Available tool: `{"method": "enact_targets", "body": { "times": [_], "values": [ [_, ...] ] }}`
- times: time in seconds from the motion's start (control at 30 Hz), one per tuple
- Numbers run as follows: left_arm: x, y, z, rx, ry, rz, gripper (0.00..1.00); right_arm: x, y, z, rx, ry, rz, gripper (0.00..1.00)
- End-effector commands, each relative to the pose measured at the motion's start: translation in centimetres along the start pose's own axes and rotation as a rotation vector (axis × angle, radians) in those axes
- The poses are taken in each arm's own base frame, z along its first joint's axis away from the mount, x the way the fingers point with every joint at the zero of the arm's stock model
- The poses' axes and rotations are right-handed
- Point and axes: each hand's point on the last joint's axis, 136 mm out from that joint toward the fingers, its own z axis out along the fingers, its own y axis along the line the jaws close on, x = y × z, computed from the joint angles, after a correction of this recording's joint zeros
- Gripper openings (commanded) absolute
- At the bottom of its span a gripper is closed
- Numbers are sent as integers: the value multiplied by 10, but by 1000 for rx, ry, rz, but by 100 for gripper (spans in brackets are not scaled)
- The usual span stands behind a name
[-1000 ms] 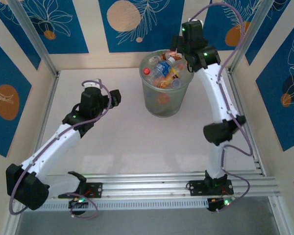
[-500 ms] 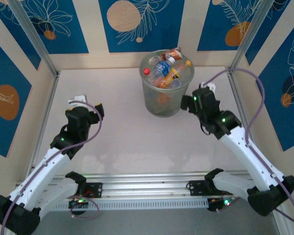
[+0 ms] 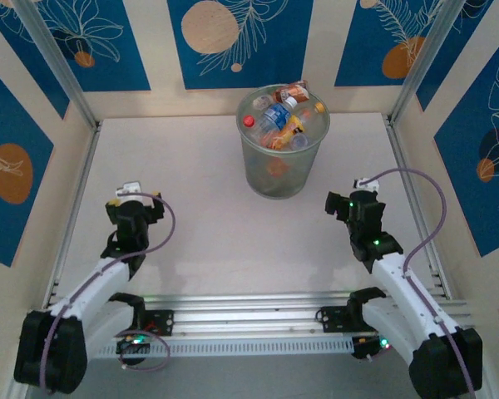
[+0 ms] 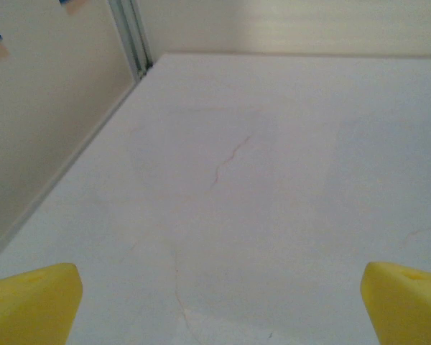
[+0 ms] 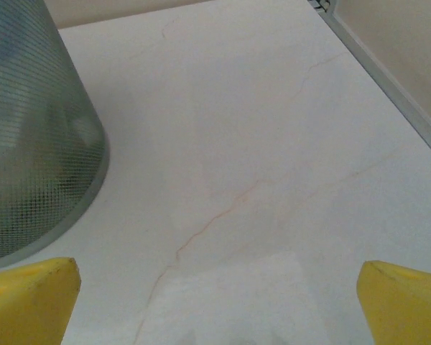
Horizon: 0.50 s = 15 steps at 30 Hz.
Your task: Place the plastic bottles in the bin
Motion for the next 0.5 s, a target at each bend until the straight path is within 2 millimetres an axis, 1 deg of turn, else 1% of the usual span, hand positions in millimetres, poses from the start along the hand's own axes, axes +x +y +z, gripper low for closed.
{"method": "enact_targets", "body": {
  "times": [0.0,0.1,0.17,0.27,0.33,0.4,0.47],
  "values": [
    [-35,-9,7,77,-146,-29,100,-38,13,5,-114,-183,2,99],
    [-28,-11,17,91,-145,-14,100,-32,4,19,-115,-172,30,99],
    [-21,-10,26,88,-134,-2,100,-27,3,28,-114,-170,22,99],
    [-7,-11,39,93,-101,-5,100,-23,7,37,-131,-180,3,99],
    [3,-15,45,108,-82,6,99,-19,11,42,-148,-185,-13,99],
    [12,-19,52,119,-67,12,100,-17,12,44,-159,-196,-18,99],
    [17,-23,56,134,-68,17,99,-15,16,46,-180,-202,-32,99]
  ]
}}
